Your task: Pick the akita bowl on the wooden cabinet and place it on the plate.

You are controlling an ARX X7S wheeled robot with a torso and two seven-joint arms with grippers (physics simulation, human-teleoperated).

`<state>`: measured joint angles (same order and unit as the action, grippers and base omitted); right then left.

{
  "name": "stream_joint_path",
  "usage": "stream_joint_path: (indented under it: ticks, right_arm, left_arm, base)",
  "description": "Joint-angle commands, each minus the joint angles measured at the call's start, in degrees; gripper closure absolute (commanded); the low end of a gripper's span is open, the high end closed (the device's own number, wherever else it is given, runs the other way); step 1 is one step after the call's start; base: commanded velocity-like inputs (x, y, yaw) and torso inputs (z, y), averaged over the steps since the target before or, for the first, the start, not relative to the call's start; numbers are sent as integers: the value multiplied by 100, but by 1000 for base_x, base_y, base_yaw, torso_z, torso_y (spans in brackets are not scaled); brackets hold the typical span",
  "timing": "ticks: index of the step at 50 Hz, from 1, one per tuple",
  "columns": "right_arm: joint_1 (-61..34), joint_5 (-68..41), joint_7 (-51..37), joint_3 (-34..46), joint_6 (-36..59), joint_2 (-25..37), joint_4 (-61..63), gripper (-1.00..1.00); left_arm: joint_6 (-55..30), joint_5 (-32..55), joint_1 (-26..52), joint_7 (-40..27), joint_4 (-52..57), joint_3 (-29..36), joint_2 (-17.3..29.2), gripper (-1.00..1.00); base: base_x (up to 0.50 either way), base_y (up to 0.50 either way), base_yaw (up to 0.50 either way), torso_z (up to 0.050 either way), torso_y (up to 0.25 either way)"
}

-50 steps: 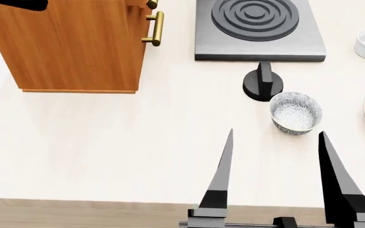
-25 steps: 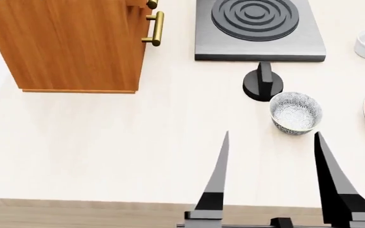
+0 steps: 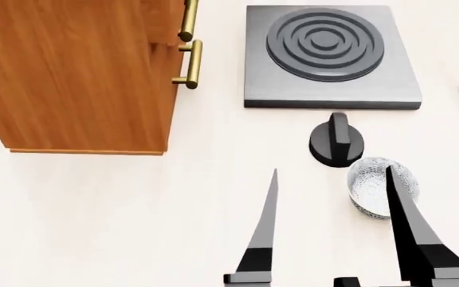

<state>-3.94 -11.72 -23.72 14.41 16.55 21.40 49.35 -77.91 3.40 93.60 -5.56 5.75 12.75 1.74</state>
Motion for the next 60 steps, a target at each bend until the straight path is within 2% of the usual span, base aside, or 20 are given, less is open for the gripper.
stream_joint_path:
  ticks: [1,20,60]
  right_arm:
    - [5,18,-12,48,-39,27,-27,-100]
    - [-42,-22,-51,85,11,51,-49,-100]
    - [-6,-11,-133,110,-172,146,5,-100]
  left_arm:
    - [-58,196,13,-141,82,-52,35,-100]
    - [-101,385,55,-267,104,2,149,-100]
    - [-192,703,124,-479,212,31,198,-100]
  base:
    - [355,0,0,0,0]
    - [277,0,0,0,0]
    - [97,0,0,0,0]
